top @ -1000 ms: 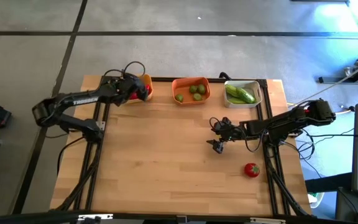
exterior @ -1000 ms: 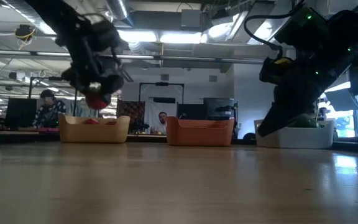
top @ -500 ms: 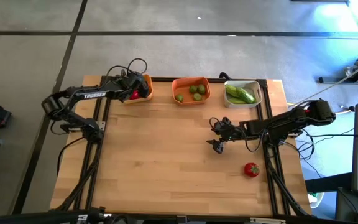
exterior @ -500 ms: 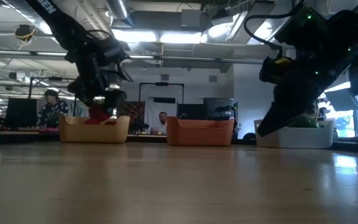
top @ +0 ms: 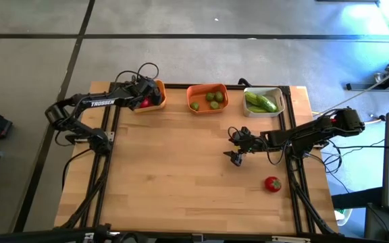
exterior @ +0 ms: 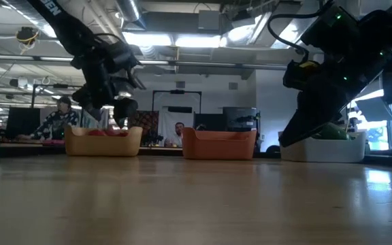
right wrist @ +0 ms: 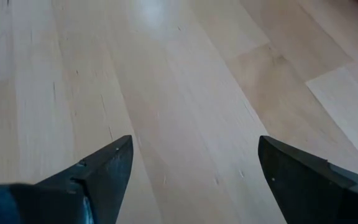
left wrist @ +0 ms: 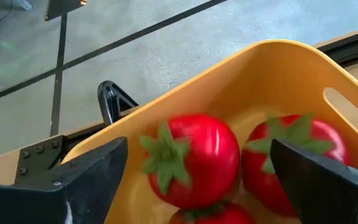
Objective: Sort produce into baskets
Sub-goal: Put the top tomato into the yellow bin, then put the tomato into the yellow bin
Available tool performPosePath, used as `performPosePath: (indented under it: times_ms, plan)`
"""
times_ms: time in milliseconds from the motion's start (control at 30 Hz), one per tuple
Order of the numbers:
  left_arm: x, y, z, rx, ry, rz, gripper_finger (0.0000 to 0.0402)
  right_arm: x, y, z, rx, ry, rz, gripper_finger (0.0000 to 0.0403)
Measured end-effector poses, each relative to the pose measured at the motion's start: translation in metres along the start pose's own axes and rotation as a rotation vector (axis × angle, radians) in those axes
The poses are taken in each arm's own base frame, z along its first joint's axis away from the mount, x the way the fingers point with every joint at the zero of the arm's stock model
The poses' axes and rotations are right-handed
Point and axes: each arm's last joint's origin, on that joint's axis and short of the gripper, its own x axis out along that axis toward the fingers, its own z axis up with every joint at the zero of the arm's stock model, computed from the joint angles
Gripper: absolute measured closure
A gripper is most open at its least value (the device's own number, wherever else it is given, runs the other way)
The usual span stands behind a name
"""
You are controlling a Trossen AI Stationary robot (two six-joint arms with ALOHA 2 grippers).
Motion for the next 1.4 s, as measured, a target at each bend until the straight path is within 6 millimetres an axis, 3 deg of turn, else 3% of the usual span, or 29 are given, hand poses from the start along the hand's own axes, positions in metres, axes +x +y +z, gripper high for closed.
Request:
performPosePath:
  times_ms: [567,1067,1400]
  plan:
    - [-0.012,-0.017,-0.005,0.065,-0.012,-0.090,0.0012,0.000,0.000,0.002,-0.007,-0.022,-0.009,0.0072]
    - [-0.069,-0.071,-0.030,0.174,-0.092,-0.369,0.0012,-0.001,0.002,0.002,0.004,0.000,0.041,0.0072]
    - [-0.105,-0.096,-0.047,0.208,-0.165,-0.527,0.0012,-0.007,0.012,0.027,-0.042,-0.026,0.081,0.0072]
